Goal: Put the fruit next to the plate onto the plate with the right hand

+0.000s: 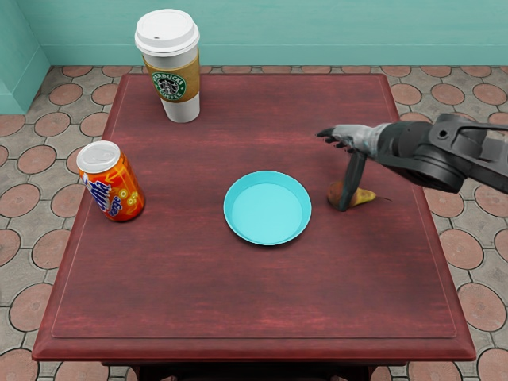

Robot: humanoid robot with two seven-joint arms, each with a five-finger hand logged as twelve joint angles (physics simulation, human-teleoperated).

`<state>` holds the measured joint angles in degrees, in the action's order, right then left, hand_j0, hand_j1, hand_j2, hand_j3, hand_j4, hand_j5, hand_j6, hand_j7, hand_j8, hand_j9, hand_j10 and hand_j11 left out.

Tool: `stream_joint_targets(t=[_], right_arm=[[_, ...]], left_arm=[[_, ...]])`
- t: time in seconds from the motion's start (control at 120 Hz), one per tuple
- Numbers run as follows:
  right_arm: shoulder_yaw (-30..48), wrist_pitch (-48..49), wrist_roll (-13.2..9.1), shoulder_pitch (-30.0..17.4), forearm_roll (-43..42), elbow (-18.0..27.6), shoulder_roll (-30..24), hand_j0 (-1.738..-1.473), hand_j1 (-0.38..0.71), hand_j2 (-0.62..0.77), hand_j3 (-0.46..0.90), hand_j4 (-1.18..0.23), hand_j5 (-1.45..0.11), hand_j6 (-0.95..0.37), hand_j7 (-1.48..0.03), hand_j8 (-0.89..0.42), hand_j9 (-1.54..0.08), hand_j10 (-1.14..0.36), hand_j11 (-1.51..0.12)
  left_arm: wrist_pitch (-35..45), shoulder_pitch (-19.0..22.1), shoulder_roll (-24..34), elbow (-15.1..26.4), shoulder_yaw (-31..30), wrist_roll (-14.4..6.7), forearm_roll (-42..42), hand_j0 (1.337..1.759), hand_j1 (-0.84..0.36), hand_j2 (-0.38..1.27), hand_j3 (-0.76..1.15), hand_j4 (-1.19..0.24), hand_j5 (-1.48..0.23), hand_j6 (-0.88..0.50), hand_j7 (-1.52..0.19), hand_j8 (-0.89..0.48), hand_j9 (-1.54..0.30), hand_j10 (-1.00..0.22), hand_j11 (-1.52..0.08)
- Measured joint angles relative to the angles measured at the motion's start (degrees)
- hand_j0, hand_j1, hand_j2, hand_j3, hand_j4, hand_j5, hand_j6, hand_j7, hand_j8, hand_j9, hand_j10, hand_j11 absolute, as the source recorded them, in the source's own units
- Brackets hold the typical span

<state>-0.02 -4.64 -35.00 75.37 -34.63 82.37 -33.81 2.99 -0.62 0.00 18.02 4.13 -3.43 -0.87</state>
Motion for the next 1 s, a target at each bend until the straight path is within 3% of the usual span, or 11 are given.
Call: stream_joint_targets(t=[0.092,0.192,0.492,0.7,1.0], right_arm=[[-3.27,-4.8,0.0,0.37,1.14,4.0,-3.16,-1.658,-0.32,0.0,0.0,-0.03,-0.04,-0.03,-0.04,-0.03,-0.04,-0.03,-0.04],[-5.62,-11.5,0.0,-0.49,-0.97,5.61,-2.24,-1.658,-0.31,0.0,0.0,-0.03,-0.04,-0.03,-0.04,-0.03,-0.04,-0.03,-0.04],[-16.6,-17.48,0.0,1.89,-1.38,3.34,3.31,-1.658,-0.31,-0.01,0.0,-0.03,-0.04,-0.03,-0.04,-0.03,-0.04,-0.03,-0.04],[-18.38,-17.81,0.0,7.51,2.22,3.26,5.86,-1.658,-0.31,-0.01,0.0,-0.03,-0.04,-0.04,-0.04,-0.03,-0.04,-0.03,-0.04],[-21.29,-18.72,0.0,8.82,4.53,3.22,8.46,-1.658,-0.23,-0.02,0.0,-0.1,-0.13,-0.1,-0.13,-0.1,-0.13,-0.1,-0.13]], left_arm=[[0.0,0.0,0.0,0.0,0.0,0.0,0.0,1.658,0.35,0.0,0.0,0.0,0.0,0.0,0.0,0.0,0.0,0.0,0.0],[0.01,0.0,0.0,0.0,0.0,0.0,0.0,1.658,0.35,0.0,0.0,0.0,0.0,0.0,0.0,0.0,0.0,0.0,0.0],[0.0,0.0,0.0,0.0,0.0,0.0,0.0,1.658,0.35,0.0,0.0,0.0,0.0,0.0,0.0,0.0,0.0,0.0,0.0],[0.0,0.0,0.0,0.0,0.0,0.0,0.01,1.658,0.35,0.0,0.0,0.0,0.0,0.0,0.0,0.0,0.0,0.0,0.0],[0.0,0.0,0.0,0.0,0.0,0.0,0.0,1.658,0.35,0.0,0.0,0.0,0.0,0.0,0.0,0.0,0.0,0.0,0.0]])
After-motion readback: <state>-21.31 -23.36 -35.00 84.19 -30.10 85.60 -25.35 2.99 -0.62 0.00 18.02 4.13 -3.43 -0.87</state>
